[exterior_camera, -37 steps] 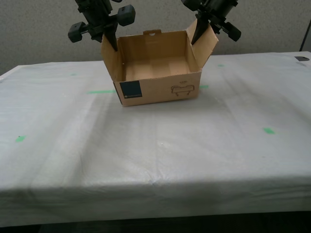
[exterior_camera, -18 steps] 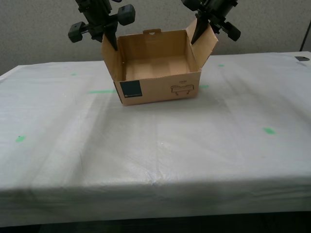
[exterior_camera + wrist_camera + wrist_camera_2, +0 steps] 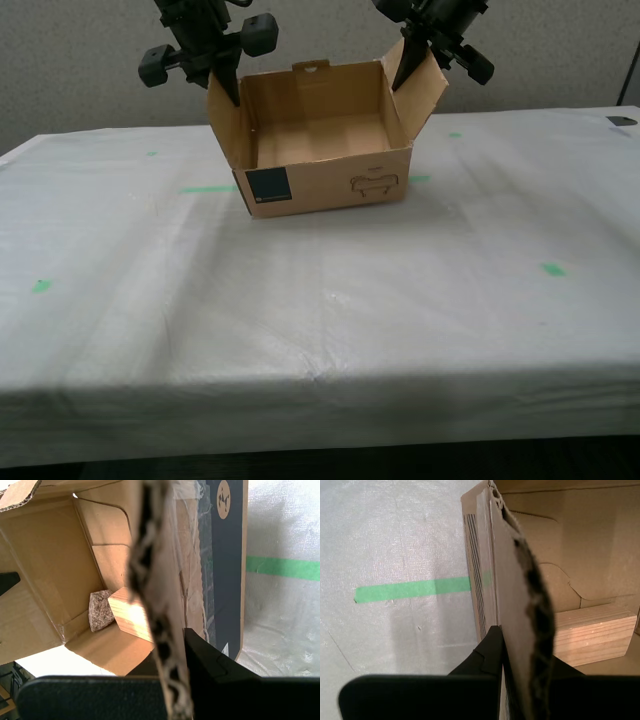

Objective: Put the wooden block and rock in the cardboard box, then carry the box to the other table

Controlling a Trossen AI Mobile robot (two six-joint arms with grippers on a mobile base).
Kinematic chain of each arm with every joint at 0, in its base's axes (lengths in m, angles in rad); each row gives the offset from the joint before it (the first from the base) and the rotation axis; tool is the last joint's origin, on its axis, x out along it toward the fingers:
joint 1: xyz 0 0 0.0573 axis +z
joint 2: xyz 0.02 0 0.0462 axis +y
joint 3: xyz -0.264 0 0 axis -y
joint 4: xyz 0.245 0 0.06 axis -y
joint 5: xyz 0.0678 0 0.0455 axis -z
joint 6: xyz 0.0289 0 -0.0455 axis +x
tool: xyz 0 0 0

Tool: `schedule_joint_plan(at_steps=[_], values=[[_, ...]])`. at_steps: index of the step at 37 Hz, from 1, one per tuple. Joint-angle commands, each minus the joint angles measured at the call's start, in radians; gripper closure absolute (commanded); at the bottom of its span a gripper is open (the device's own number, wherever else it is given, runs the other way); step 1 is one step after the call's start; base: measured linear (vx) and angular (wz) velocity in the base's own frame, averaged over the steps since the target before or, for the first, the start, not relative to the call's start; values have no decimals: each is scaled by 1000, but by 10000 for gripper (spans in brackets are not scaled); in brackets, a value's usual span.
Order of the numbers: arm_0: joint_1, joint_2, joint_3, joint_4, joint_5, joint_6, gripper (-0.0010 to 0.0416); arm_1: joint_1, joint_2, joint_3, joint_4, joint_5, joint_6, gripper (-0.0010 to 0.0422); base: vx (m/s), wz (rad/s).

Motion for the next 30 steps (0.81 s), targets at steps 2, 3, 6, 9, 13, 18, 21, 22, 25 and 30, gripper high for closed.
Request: schedule_joint_plan(at_steps=[2,3,6,9,13,18,21,22,25,30], values=[[1,-1,1,1,-7,5,403,0,0,1,-2,2,1,412,0,0],[1,-1,1,0,-7,5,403,0,0,1,-2,2,1,412,0,0],[1,-1,1,-4,-7,4,403,0,0,1,-2,2,0,412,0,0],[1,-1,1,-5,-7,5,403,-1,0,1,-2,2,0,412,0,0],[1,-1,1,-5,-7,5,398,0,0,1,-3,2,0,412,0,0],[1,-1,1,-5,-7,4,368,-1,0,1,-3,2,0,412,0,0],[1,-1,1,-5,-6,4,344,-1,0,1,-3,2,-4,412,0,0],[1,-1,1,-5,-6,4,336,-1,0,1,-3,2,-6,412,0,0],[1,-1,1,-4,-6,4,311,-1,0,1,-3,2,-7,411,0,0],[1,0,1,-4,3,4,270,-1,0,1,-3,2,-7,388,0,0]])
